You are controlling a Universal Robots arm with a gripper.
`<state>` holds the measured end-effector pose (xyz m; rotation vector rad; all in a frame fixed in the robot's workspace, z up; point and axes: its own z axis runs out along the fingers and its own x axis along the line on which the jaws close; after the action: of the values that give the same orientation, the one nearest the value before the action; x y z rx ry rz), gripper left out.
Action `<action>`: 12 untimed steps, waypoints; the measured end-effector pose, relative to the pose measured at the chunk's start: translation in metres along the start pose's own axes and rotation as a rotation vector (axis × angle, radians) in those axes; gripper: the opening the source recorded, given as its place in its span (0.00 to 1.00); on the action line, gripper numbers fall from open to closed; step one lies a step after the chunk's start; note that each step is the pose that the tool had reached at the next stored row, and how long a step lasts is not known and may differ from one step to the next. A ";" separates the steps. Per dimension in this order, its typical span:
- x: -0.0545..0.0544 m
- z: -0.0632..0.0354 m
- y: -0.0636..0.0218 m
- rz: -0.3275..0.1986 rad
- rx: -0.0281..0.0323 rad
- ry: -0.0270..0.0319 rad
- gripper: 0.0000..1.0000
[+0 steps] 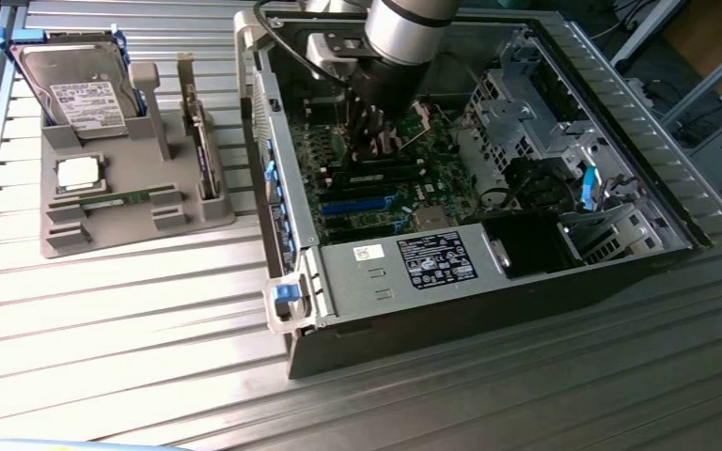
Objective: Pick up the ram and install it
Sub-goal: 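Press down the ram until it locks into place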
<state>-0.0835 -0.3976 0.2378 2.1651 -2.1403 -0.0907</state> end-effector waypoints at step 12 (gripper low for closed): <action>0.000 -0.0011 0.0013 0.000 0.0003 -0.0042 0.11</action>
<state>-0.0847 -0.3975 0.2390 2.1675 -2.1422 -0.0951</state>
